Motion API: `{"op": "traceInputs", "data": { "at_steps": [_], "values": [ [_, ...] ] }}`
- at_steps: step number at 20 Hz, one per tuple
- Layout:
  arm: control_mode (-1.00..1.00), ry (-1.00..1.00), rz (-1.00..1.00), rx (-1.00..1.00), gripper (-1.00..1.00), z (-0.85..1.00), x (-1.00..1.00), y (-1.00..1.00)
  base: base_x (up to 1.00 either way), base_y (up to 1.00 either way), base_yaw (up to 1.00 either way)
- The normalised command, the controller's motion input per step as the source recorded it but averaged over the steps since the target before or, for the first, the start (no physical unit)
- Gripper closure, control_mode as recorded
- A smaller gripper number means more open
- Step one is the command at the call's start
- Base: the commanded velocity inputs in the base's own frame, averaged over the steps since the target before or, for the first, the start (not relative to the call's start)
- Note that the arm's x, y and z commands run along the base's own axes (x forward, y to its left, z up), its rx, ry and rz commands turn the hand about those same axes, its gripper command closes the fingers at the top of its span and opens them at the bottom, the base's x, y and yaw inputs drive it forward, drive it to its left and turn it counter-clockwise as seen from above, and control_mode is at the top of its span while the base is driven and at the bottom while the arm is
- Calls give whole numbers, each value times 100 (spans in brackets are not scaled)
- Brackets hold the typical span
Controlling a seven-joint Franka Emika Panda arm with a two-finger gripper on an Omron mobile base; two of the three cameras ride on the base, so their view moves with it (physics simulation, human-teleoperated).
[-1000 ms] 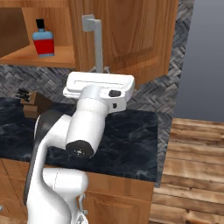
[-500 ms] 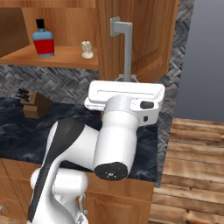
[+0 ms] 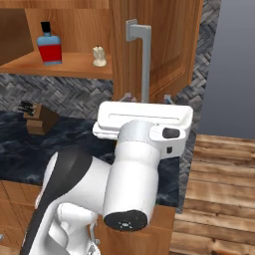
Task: Get the candle and the liquor from the cabinet and move them to the dining counter.
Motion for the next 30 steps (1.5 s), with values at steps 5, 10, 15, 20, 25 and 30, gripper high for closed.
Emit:
{"op": "traceInputs", "data": {
  "at_steps": [5, 10, 15, 20, 25, 30],
  "values": [
    [-100, 0, 0, -2, -100, 3, -85, 6, 0, 0, 0],
    [-100, 7, -10, -5, -100, 17, -57, 72, 0, 0, 0],
    [-100, 7, -25, -9, -100, 20, -1, 100, 0, 0, 0],
    [-100, 1, -27, -13, -100, 17, 39, 100, 0, 0, 0],
    [-100, 0, -36, -13, -100, 1, 62, 95, 0, 0, 0],
    [-100, 0, -39, 0, -100, 0, 61, 49, 0, 0, 0]
  ]
}}
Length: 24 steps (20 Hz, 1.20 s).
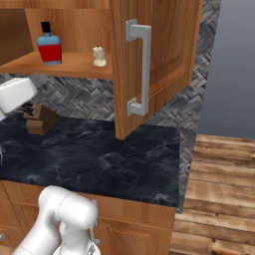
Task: Get the candle and the liquor from the cabinet and move them to the dining counter.
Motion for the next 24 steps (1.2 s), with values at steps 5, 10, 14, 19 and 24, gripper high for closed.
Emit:
{"op": "traceInputs", "data": {
  "at_steps": [5, 10, 14, 19, 24],
  "values": [
    [-100, 0, -26, 16, -100, -14, 41, -2, 0, 0, 0],
    [-100, 0, -17, 23, -100, -41, 38, -25, 0, 0, 0],
    [-100, 0, -18, 15, -100, -31, 35, -25, 0, 0, 0],
    [-100, 0, -10, 1, -100, -9, 31, -26, 0, 0, 0],
    [-100, 0, -18, 0, -100, 0, 14, -44, 0, 0, 0]
  ]
}}
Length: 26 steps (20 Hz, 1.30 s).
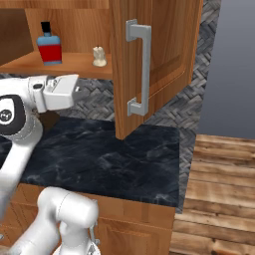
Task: Get the candle and the liquor from the cabinet and move them to the dining counter.
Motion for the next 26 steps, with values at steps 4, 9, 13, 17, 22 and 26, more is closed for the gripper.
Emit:
{"op": "traceInputs", "data": {
  "at_steps": [4, 9, 13, 17, 22, 26],
  "values": [
    [-100, 0, -32, 0, -100, 0, 1, -51, 0, 0, 0],
    [-100, 0, -42, -1, -100, -2, 0, -54, 0, 0, 0],
    [-100, 0, -48, -4, -100, -6, -11, -55, 0, 0, 0],
    [-100, 0, -48, -4, -100, -5, -22, -61, 0, 0, 0],
    [-100, 0, -27, -1, -100, -4, -64, -93, 0, 0, 0],
    [-100, 0, -7, 0, -100, -1, -77, -94, 0, 0, 0]
  ]
}}
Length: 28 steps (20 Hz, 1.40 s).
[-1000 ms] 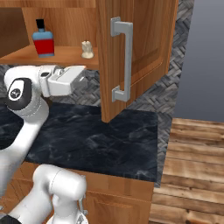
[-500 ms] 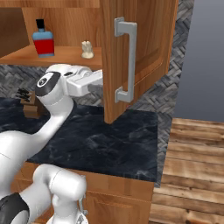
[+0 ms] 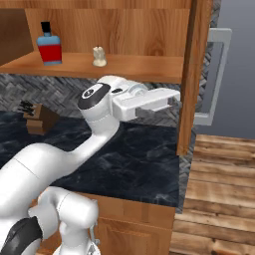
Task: Get the candle and the liquor from the cabinet and move them to the dining counter.
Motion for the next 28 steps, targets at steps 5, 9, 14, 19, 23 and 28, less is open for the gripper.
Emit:
{"op": "traceInputs", "data": {
  "at_steps": [5, 9, 14, 19, 23, 28],
  "values": [
    [-100, -7, 11, 0, -100, 0, -45, -52, 0, 0, 0],
    [-100, -9, 24, 0, -100, 0, -10, -12, 0, 0, 0],
    [-100, -2, 38, -5, -100, 0, -2, 51, 0, 0, 0],
    [-100, 0, 38, -17, -100, 0, -3, 100, 0, 0, 0],
    [-100, 3, 37, -10, -100, 4, 0, 100, 0, 0, 0],
    [-100, 12, 39, -1, -100, 18, 0, 100, 0, 0, 0]
  ]
}}
